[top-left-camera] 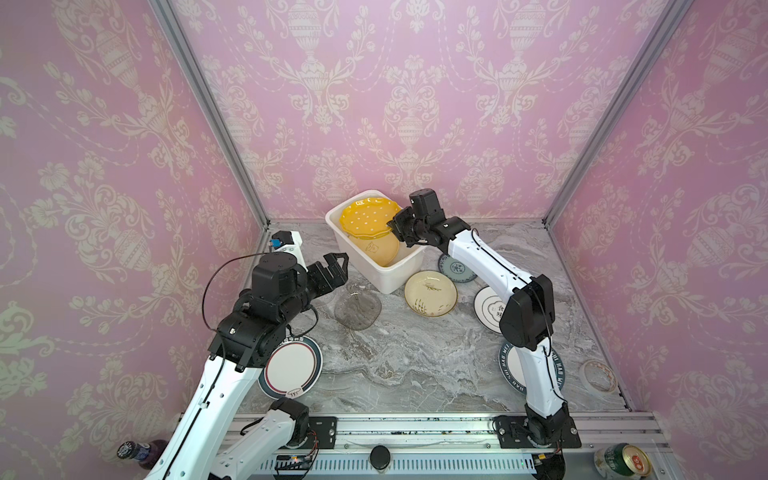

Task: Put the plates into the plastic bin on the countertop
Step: 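Lower the yellow plate onto the cream plate in the bin and open the right gripper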

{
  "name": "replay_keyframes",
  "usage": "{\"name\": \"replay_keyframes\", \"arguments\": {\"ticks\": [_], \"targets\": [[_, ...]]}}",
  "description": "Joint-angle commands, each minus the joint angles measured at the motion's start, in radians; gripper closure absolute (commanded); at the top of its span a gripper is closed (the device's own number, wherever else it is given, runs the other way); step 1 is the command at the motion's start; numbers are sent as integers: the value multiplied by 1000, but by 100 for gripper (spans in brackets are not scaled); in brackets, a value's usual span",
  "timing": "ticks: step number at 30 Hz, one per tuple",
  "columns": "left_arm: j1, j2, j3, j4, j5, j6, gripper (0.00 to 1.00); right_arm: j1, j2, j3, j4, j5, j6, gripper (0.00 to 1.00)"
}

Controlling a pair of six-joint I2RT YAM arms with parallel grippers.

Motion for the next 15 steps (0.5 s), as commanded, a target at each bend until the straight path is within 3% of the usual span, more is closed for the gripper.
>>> {"name": "replay_keyframes", "arguments": {"ticks": [1, 15], "targets": [[9, 10, -11, -7, 21, 3, 1, -2, -4, 84, 216, 9, 75, 92], [11, 1, -55, -30, 47, -4, 1, 38, 147, 168, 249, 194, 172, 92]]}}
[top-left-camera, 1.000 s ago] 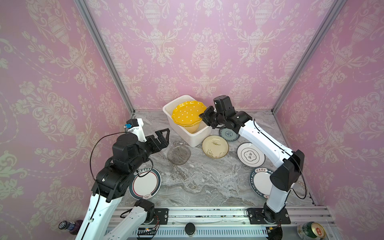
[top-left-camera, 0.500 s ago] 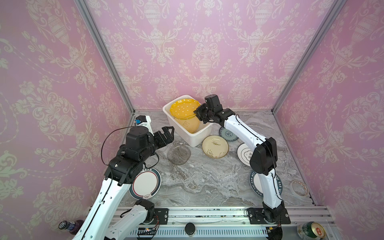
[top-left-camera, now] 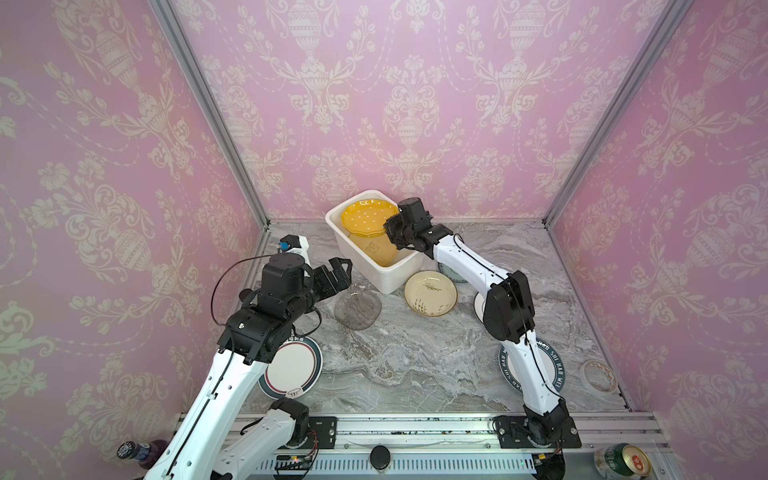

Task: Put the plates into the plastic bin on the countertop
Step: 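Lower the yellow plate onto the cream plate in the bin and open the right gripper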

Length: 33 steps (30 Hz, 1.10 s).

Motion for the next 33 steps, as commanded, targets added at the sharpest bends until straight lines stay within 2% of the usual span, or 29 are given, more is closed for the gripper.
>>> {"name": "replay_keyframes", "arguments": {"ticks": [1, 9, 26, 33], "targets": [[9, -14, -12, -19, 30, -7, 1, 15, 1, 100, 141, 59, 45, 92], [12, -3, -25, -17, 52, -9, 1, 18, 27, 125, 43, 60, 16, 92], [11, -4, -36, -51, 50, 20, 1, 12, -140, -141, -25, 50, -42, 91], [12, -13, -56, -60, 50, 21, 1, 11, -80, -89, 30, 10, -48, 90]]}}
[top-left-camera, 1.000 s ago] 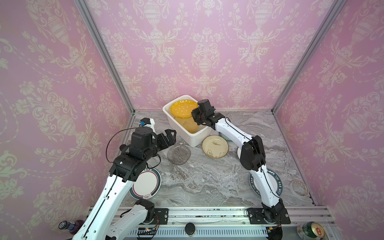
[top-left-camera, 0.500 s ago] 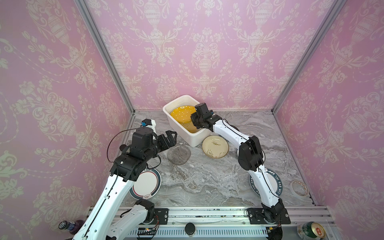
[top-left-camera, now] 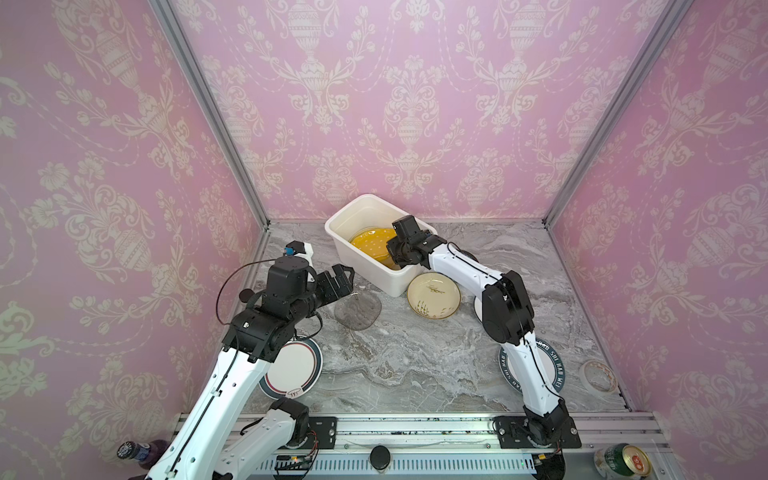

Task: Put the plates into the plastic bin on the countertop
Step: 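Lower the yellow plate onto the cream plate in the bin and open the right gripper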

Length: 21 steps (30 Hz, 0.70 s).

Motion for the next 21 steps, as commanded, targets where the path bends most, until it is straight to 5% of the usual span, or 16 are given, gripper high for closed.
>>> {"name": "replay_keyframes", "arguments": {"ticks": [1, 21], "targets": [[6, -15, -14, -35, 14, 19, 1, -7, -36, 94, 137, -30, -9, 90], [9, -25, -22, -91, -3, 28, 1, -16, 141, 217, 142, -56, -10, 86]]}}
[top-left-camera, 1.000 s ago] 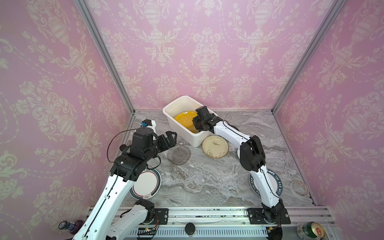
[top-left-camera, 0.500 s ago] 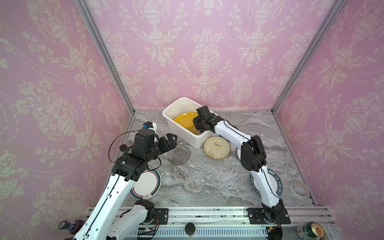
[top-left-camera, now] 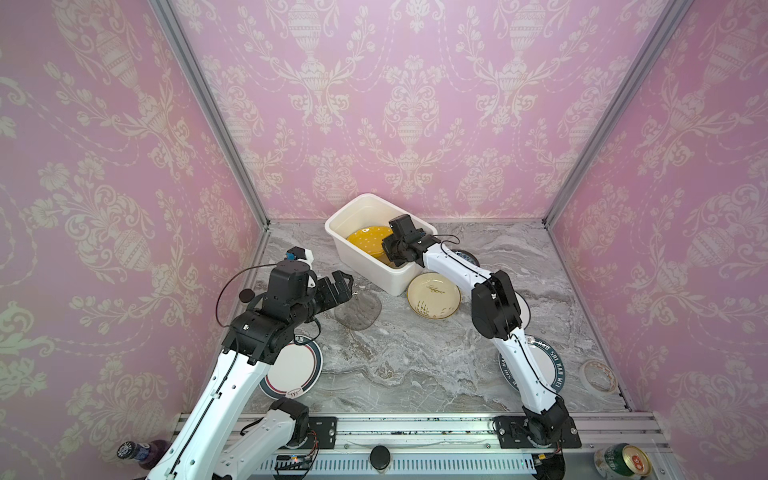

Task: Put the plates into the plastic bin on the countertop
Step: 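Lower the yellow plate onto the cream plate in the bin and open the right gripper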

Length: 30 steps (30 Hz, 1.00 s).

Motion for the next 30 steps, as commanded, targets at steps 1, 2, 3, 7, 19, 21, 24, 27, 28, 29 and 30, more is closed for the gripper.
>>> {"name": "replay_keyframes", "arguments": {"ticks": [1, 2, 3, 7, 19, 21, 24, 27, 28, 29, 30], "targets": [[8, -12, -12, -30, -4, 19, 1, -8, -8, 58, 121, -15, -7, 86], [8, -13, -12, -30, -4, 18, 1, -9, -3, 58, 117, -18, -8, 85], [8, -12, -14, -31, -5, 18, 1, -9, 1, 59, 107, -19, -8, 83], [8, -14, -14, -33, -12, 20, 1, -9, 5, 48, 98, -20, -16, 74], [16, -4, 1, -27, -15, 21, 1, -14, -41, 51, 44, 1, -23, 39], [17, -5, 6, -26, -17, 18, 1, -14, -52, 70, -9, 6, -20, 36], [17, -6, 18, -29, -23, 24, 1, -15, -68, 99, -68, 7, -30, 33], [17, -9, 31, -40, -34, 34, 1, -13, -85, 118, -111, 11, -47, 32], [19, -12, 35, -43, -38, 38, 1, -11, -95, 122, -123, 15, -54, 31], [19, -14, 38, -47, -39, 42, 1, -11, -104, 119, -128, 15, -59, 30], [19, -17, 42, -52, -43, 45, 1, -9, -115, 116, -134, 17, -62, 29]]}}
